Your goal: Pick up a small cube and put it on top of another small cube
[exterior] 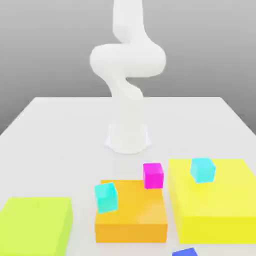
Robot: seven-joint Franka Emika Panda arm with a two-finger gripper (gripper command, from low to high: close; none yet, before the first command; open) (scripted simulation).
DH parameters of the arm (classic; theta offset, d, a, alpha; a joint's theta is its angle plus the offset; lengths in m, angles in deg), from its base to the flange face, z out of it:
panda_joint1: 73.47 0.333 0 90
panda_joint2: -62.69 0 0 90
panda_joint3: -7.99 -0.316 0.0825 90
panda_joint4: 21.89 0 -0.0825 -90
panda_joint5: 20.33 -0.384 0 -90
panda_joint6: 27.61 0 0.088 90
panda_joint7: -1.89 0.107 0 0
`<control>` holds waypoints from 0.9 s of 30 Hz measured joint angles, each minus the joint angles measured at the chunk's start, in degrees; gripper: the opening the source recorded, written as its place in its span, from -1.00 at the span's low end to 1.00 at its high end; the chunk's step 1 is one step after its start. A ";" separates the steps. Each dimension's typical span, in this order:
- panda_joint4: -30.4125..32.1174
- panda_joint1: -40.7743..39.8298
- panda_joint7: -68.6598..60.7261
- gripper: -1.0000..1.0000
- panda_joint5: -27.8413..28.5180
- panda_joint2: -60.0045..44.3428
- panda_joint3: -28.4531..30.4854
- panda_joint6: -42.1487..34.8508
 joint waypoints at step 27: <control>-3.97 5.91 0.45 0.00 3.37 -56.49 -4.73 14.79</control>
